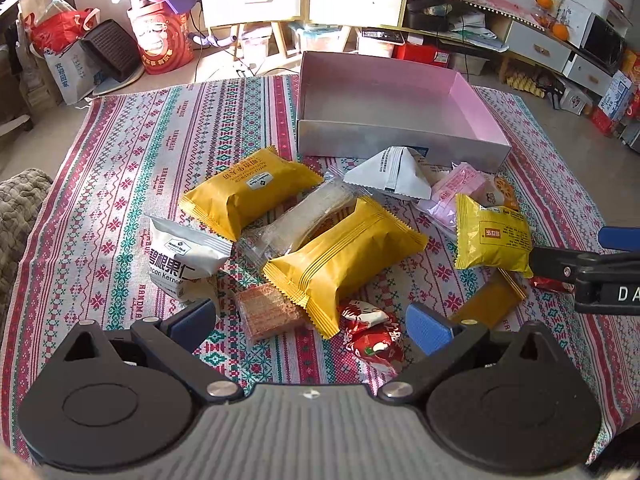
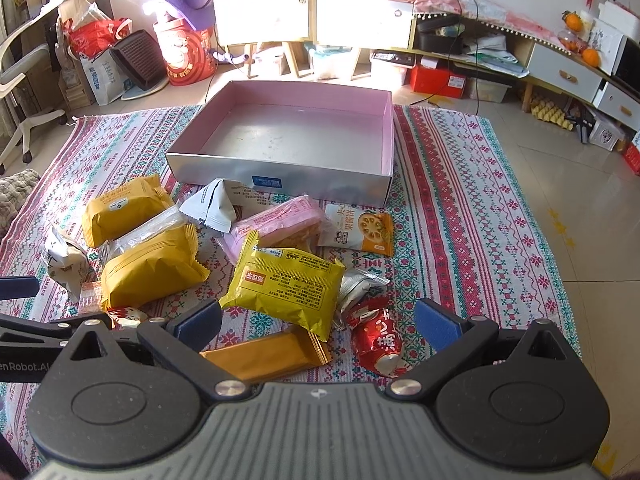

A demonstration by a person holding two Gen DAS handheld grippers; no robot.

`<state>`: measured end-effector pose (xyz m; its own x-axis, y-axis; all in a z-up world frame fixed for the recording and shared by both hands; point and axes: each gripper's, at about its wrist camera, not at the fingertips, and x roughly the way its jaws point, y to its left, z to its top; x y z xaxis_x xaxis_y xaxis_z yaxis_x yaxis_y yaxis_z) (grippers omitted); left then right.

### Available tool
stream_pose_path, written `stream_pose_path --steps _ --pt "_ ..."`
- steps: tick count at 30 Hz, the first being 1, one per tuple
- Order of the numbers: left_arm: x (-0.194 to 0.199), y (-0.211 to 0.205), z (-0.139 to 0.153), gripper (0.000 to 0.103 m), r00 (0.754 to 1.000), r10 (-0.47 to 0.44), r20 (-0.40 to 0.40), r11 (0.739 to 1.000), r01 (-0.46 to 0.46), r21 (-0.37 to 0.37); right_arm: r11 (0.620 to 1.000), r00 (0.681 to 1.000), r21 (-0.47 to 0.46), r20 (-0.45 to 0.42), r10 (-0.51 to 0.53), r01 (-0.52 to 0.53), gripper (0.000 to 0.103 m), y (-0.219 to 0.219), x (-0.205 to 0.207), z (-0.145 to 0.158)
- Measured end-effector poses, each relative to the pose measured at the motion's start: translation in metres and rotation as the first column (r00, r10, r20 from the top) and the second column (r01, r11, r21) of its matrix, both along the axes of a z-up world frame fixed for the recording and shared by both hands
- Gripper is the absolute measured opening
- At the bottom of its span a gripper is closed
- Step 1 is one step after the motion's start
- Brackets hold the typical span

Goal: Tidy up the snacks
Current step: 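Grasp the yellow pastry pack with the left tool while the right tool grasps the yellow chip bag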

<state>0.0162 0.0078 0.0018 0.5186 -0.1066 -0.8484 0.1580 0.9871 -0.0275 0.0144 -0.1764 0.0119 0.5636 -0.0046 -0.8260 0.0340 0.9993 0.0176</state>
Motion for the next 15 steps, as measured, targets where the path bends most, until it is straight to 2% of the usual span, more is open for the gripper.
stream_pose_path --steps 6,10,15 --pt "0.018 0.008 0.004 0.103 0.994 -0.095 -0.044 0.995 0.094 -0.020 0.991 0.988 0.029 -0.080 0.131 -0.129 0.096 -0.001 0.017 0.002" --pt "0.029 0.007 0.006 0.101 0.981 -0.189 -0.042 0.982 0.188 -0.024 0.963 0.957 -0.005 -0.113 0.267 -0.270 0.092 0.001 0.028 0.002" --pt "0.041 0.000 0.001 0.086 0.952 -0.305 -0.026 0.952 0.304 -0.039 0.917 0.911 0.016 -0.108 0.399 -0.399 0.091 0.002 0.035 0.002"
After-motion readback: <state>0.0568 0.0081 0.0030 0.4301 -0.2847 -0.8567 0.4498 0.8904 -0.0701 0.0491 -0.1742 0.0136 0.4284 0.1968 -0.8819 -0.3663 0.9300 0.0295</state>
